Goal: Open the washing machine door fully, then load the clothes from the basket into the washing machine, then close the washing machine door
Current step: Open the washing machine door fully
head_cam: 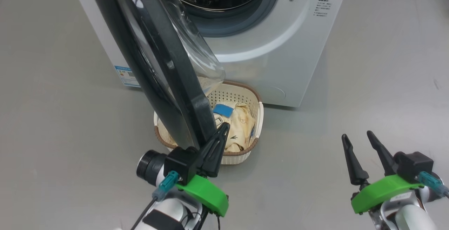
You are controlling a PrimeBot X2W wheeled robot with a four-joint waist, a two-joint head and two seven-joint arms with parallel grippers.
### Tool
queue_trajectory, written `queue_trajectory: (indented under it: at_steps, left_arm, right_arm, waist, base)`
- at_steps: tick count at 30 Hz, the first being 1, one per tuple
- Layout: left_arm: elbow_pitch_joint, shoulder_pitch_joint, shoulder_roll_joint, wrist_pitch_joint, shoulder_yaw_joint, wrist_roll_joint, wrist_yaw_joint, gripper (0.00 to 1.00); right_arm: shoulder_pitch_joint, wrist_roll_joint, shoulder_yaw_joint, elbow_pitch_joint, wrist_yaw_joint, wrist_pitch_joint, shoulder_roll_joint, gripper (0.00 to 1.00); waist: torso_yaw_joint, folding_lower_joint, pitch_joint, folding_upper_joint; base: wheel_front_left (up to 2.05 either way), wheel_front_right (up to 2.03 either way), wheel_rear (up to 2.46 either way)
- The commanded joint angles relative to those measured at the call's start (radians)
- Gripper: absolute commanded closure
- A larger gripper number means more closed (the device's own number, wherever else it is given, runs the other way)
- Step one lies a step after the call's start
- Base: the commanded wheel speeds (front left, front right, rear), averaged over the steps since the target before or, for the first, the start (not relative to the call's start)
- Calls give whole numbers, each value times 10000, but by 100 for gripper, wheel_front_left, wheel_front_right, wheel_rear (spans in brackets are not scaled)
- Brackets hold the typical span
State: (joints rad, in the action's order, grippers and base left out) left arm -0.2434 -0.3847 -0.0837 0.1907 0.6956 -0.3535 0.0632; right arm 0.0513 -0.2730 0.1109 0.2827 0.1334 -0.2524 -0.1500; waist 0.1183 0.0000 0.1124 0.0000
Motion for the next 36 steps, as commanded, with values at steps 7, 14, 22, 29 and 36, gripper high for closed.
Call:
queue_trajectory:
  at_steps: [7,14,22,29,36]
  left_arm:
    - [396,-215,-351,-103,-489,-131,231,100]
    - [512,-216,-413,-134,-477,-149,319,100]
    - [685,-209,-477,-162,-445,-175,395,100]
    - [768,-191,-507,-185,-406,-197,476,100]
    - [813,-175,-628,-208,-527,-191,696,100]
  right_arm:
    - [255,-7,207,-266,-27,-93,-157,0]
    - [288,-28,197,-273,-27,-93,-181,0]
    - [359,-37,265,-249,-27,-93,-183,0]
    - [381,-24,262,-256,-27,-93,-194,0]
    - [388,-40,215,-246,-27,-93,-216,0]
  waist:
    - [181,0,39,0]
    - [355,0,119,0]
    - [539,0,207,0]
    - [624,0,274,0]
    - [764,0,301,0]
  base:
    - [0,0,0]
    - [0,0,0]
    - [0,0,0]
    - [0,0,0]
    - [0,0,0]
